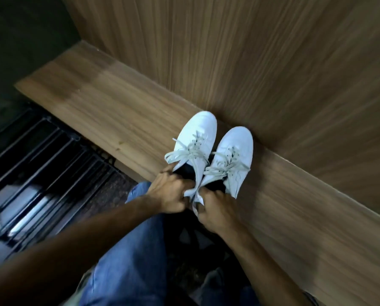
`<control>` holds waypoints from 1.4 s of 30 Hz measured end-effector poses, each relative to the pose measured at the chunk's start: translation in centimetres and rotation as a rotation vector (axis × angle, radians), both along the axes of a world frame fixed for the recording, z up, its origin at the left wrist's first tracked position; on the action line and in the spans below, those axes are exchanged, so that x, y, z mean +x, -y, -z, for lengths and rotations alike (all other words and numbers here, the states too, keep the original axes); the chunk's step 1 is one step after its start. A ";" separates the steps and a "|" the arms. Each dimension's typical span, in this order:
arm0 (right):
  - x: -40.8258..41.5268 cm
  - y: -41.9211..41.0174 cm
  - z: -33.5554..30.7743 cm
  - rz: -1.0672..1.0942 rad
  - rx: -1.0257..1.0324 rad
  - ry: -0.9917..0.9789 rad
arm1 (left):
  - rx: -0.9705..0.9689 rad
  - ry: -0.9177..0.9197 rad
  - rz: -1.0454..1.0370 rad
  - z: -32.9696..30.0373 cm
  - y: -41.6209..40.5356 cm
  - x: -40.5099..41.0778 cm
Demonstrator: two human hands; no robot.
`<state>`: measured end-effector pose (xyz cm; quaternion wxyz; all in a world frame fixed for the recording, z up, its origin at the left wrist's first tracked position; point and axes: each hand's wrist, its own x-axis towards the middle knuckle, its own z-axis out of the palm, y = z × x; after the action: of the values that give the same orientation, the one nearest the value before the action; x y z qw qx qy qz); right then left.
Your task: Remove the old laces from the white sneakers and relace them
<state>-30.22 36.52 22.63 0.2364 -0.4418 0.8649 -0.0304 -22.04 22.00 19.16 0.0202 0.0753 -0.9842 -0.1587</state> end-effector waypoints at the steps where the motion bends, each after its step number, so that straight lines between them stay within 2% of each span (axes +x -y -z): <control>1: 0.0 0.0 -0.1 -0.012 -0.006 0.008 | 0.011 0.060 -0.001 -0.2 0.0 0.0; 5: -0.1 0.0 -1.8 -0.046 0.052 0.055 | -0.037 0.234 -0.081 -3.3 -1.1 0.2; 10: -1.1 1.1 -7.3 -0.119 0.103 0.108 | 0.130 0.275 -0.230 -8.9 -1.8 1.0; 16: -1.7 5.4 -13.3 -0.322 0.103 0.144 | 0.054 0.160 -0.335 -13.6 0.6 3.2; 20: -0.4 11.6 -16.1 -0.484 0.072 0.102 | 0.017 0.072 -0.530 -15.3 4.7 5.9; 23: 1.6 16.6 -16.9 -0.609 0.073 0.086 | 0.007 0.075 -0.668 -15.5 7.9 8.5; 28: 5.9 25.6 -15.8 -0.815 0.109 0.071 | 0.056 0.092 -0.863 -13.8 13.2 13.9; 32: 10.9 34.8 -12.8 -0.951 0.157 0.089 | 0.168 0.255 -1.035 -12.0 19.2 18.6; 34: 13.0 38.6 -11.5 -1.013 0.184 0.110 | 0.183 0.278 -1.099 -10.8 21.7 20.4; 35: 13.9 40.4 -10.6 -1.035 0.190 0.115 | 0.162 0.295 -1.116 -10.2 23.1 21.3; 38: 16.1 44.4 -7.6 -1.086 0.192 0.126 | 0.296 0.424 -1.160 -8.1 26.2 23.4; 42: 17.5 47.3 -3.6 -1.126 0.234 0.094 | 0.328 0.369 -1.181 -3.6 28.3 24.6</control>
<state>-12.68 -10.76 26.23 0.3016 -0.8033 0.4825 0.1761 2.54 -6.31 22.75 -0.0772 0.6331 -0.7273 -0.2537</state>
